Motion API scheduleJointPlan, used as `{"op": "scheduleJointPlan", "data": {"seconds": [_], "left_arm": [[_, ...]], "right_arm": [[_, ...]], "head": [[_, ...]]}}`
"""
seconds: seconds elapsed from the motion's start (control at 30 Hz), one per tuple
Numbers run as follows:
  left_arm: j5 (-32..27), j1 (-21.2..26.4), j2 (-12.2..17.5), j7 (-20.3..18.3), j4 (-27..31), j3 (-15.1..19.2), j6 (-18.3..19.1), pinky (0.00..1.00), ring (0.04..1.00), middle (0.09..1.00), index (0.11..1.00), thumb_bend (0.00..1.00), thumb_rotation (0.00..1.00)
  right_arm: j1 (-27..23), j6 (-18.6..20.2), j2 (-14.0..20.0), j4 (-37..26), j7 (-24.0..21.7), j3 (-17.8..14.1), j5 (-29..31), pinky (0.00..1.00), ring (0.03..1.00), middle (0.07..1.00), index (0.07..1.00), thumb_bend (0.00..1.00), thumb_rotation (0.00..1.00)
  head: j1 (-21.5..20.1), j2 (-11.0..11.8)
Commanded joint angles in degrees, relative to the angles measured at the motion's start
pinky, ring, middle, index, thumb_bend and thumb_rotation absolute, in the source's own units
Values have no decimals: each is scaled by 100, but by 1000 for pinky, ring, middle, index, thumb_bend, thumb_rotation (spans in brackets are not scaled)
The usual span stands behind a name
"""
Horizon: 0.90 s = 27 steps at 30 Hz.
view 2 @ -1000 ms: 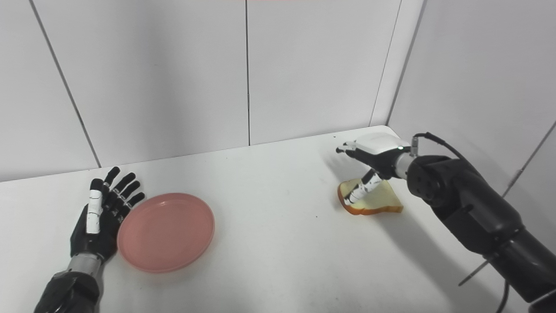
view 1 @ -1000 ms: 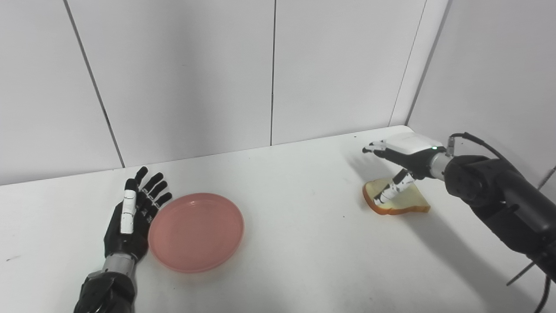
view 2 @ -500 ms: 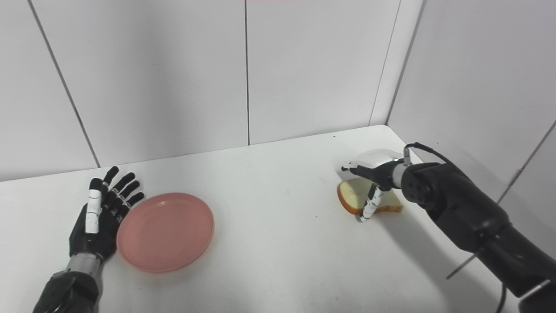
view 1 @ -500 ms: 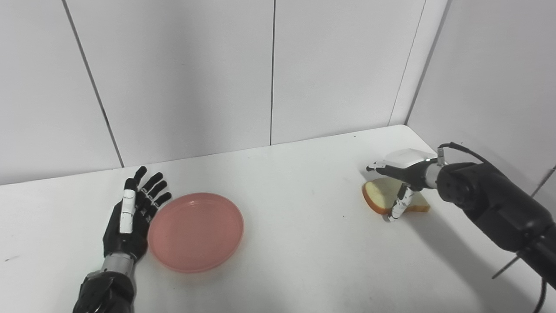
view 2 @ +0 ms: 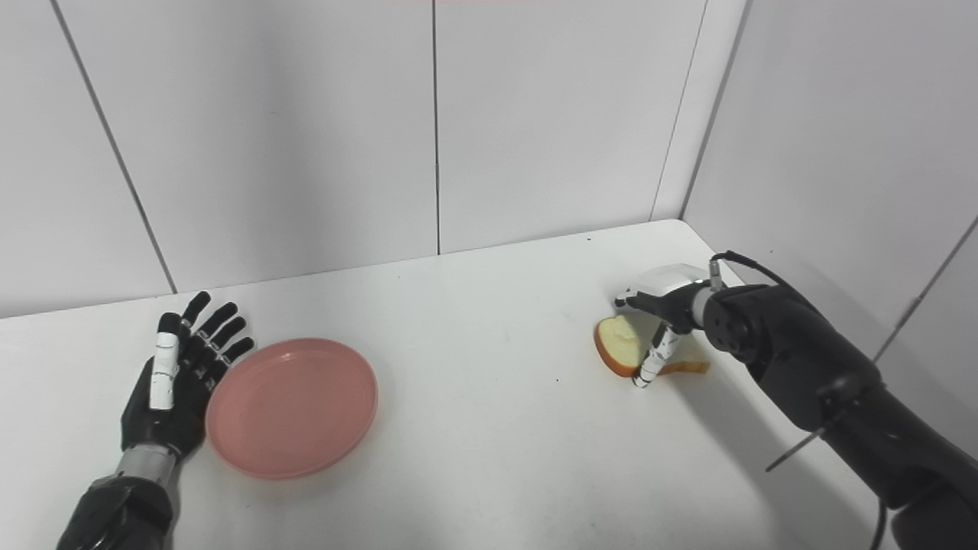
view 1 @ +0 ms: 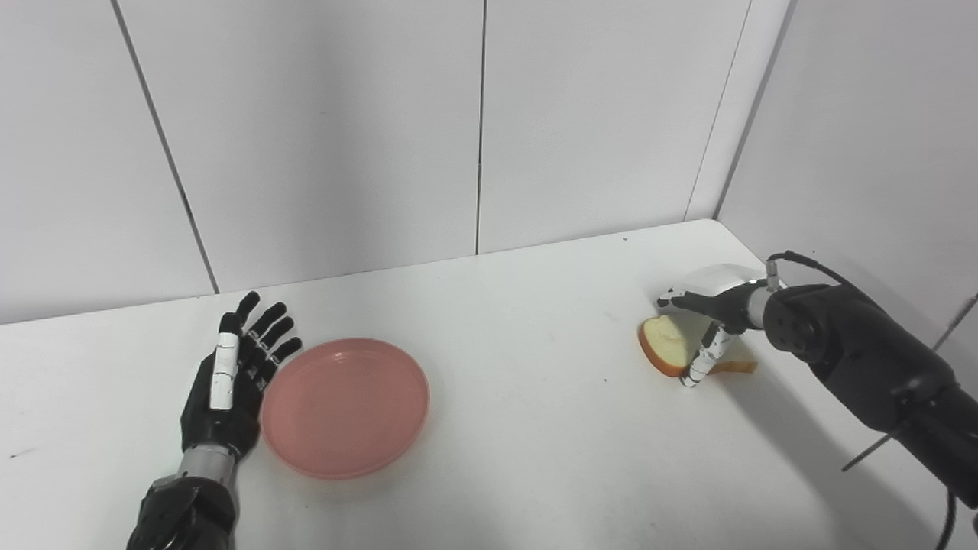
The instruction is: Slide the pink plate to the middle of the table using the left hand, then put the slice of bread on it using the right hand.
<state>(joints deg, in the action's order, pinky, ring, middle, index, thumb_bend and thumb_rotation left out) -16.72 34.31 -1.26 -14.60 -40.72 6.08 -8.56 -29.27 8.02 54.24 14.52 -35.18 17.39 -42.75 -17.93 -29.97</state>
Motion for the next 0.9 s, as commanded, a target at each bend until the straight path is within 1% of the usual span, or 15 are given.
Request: {"op": "scheduleJointPlan", "data": {"seconds": [0.0,0.1,0.17,0.2,0.23,0.27,0.3,0.33,0.37,0.4,0.43,0.47,0.5,0.67,0.87], "left_arm": [[54,-16,18,38,77,-27,125,786,859,846,912,863,776],[66,-10,16,54,83,-27,146,783,859,842,912,866,776],[60,-9,13,51,90,-23,160,783,857,841,912,871,774],[51,-8,13,46,92,-20,168,783,857,843,913,873,771],[45,-7,13,42,92,-17,174,782,857,843,912,874,769],[42,-5,7,43,89,-17,174,782,857,843,912,874,768],[42,-4,2,45,87,-17,173,774,851,837,907,869,767],[37,-4,-6,49,89,-13,177,772,850,836,906,868,767],[33,-4,-11,51,90,-11,180,771,849,837,904,873,760],[47,-8,-14,65,102,-17,185,770,849,837,905,876,761],[51,-8,-14,64,105,-20,186,769,849,837,907,877,762],[53,-9,-12,65,110,-24,187,773,850,837,908,876,763],[49,-5,-5,57,107,-26,184,776,851,837,909,875,763],[66,-4,12,91,140,-29,215,792,855,839,915,870,770],[110,-4,11,112,146,-37,223,781,843,828,911,874,773]], "right_arm": [[-103,-193,144,11,210,0,-166,1000,972,954,897,1000,348],[-77,-175,131,35,457,2,-360,987,932,912,863,999,261],[-72,-175,123,66,541,-18,-360,885,863,852,819,963,182],[-71,-163,108,94,556,-55,-288,732,781,801,779,944,123],[-70,-153,97,112,564,-79,-234,663,745,782,763,937,98],[-57,-176,89,133,577,-110,-153,646,736,777,759,936,91],[-48,-195,87,145,587,-126,-101,554,637,701,718,899,89],[-29,-199,87,108,550,-120,-70,531,612,681,708,890,88],[-16,-199,88,79,522,-113,-51,463,525,552,675,672,28],[3,-171,79,45,489,-103,-50,411,470,512,606,596,13],[24,-136,64,26,470,-96,-54,385,445,501,565,572,10],[44,-114,52,20,472,-94,-58,355,419,469,553,548,8],[63,-140,44,45,502,-79,-75,335,402,451,545,535,7],[125,-329,36,179,674,-34,-92,405,472,480,501,525,9],[162,-506,49,217,883,-20,-110,310,377,434,520,523,13]], "head": [[2,-11],[2,-11],[-9,-29],[-9,-29],[-9,-29],[2,-32],[2,-32],[2,-32],[2,-32],[20,-41],[20,-41],[20,-41],[20,-41],[33,-44],[38,-48]]}}
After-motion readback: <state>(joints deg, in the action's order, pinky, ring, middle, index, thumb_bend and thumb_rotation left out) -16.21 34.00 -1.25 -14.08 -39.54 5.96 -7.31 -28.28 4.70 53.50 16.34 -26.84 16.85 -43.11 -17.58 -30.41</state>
